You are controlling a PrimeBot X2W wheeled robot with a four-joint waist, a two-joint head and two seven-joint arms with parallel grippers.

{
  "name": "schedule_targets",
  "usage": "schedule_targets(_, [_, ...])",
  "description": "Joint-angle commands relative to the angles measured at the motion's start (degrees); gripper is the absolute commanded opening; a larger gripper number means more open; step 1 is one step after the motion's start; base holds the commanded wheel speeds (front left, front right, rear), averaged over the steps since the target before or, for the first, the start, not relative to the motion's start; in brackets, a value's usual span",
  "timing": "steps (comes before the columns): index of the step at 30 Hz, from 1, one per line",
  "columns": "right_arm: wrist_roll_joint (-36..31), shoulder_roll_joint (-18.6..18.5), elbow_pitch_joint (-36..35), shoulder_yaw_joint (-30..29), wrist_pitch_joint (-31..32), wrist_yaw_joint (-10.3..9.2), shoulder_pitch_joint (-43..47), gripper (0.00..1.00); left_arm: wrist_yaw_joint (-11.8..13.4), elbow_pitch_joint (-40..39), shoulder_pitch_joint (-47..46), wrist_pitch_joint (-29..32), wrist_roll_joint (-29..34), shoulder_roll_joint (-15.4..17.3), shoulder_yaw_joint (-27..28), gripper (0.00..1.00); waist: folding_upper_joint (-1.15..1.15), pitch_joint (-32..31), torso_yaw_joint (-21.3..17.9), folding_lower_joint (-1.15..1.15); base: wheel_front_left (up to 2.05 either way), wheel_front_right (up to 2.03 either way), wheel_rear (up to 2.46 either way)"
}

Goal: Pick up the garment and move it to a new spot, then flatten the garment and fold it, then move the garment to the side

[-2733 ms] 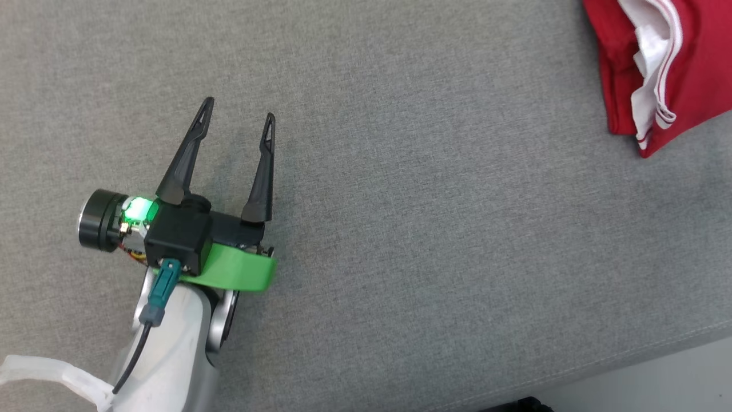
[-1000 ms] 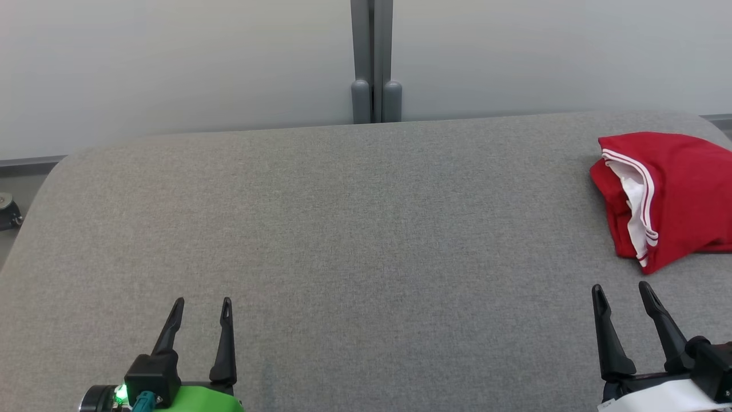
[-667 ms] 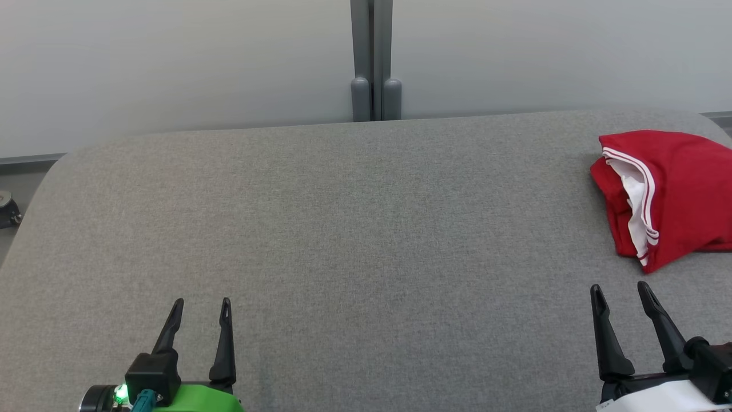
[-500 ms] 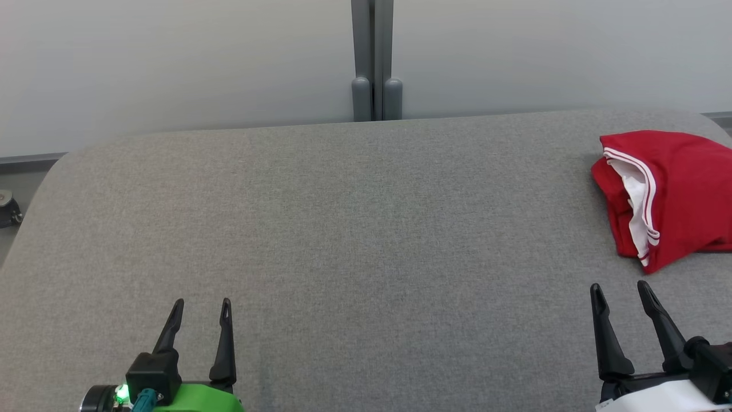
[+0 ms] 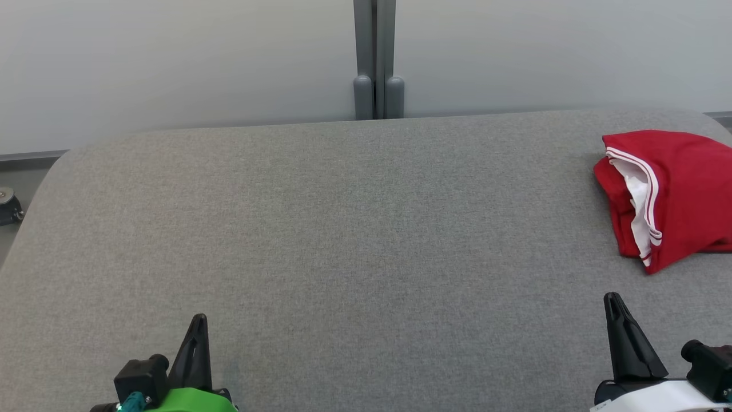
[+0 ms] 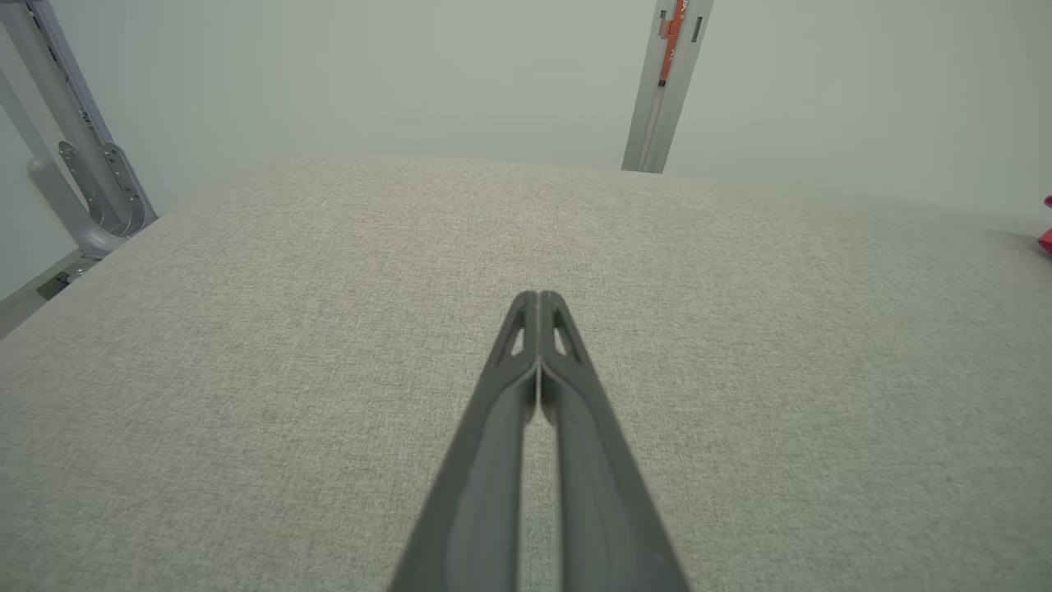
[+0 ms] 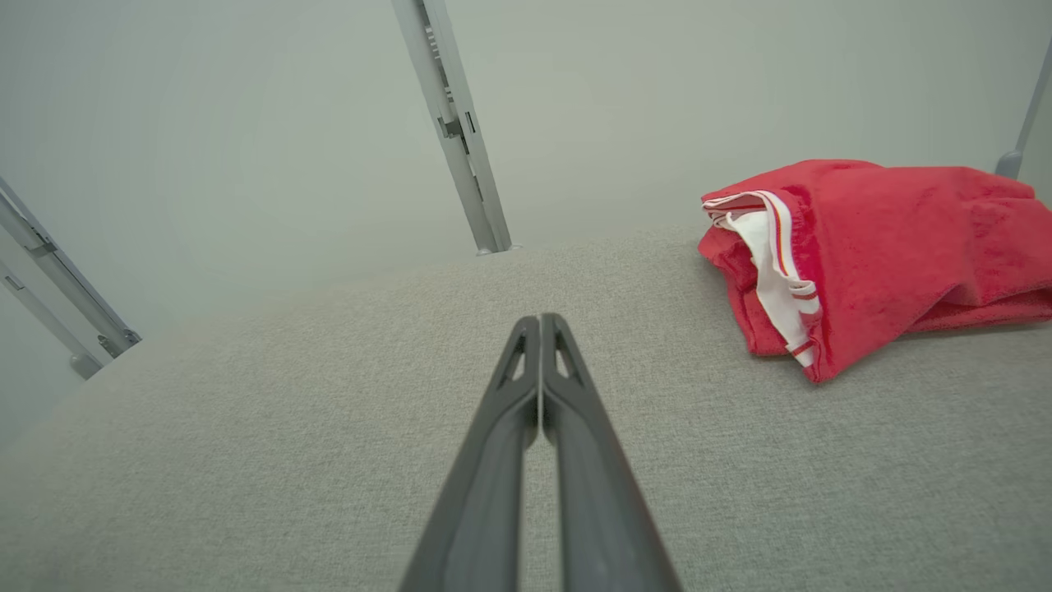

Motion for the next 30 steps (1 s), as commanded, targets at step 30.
schedule_targets(30, [30.14, -1.23, 7.46, 0.34, 3.62, -0.02, -8.39, 0.0, -2.76, -1.34, -4.12, 7.04, -29.33, -1.04, 5.18, 0.0, 0.0, 0.09, -0.29, 0.0, 0.0, 0.0, 0.0])
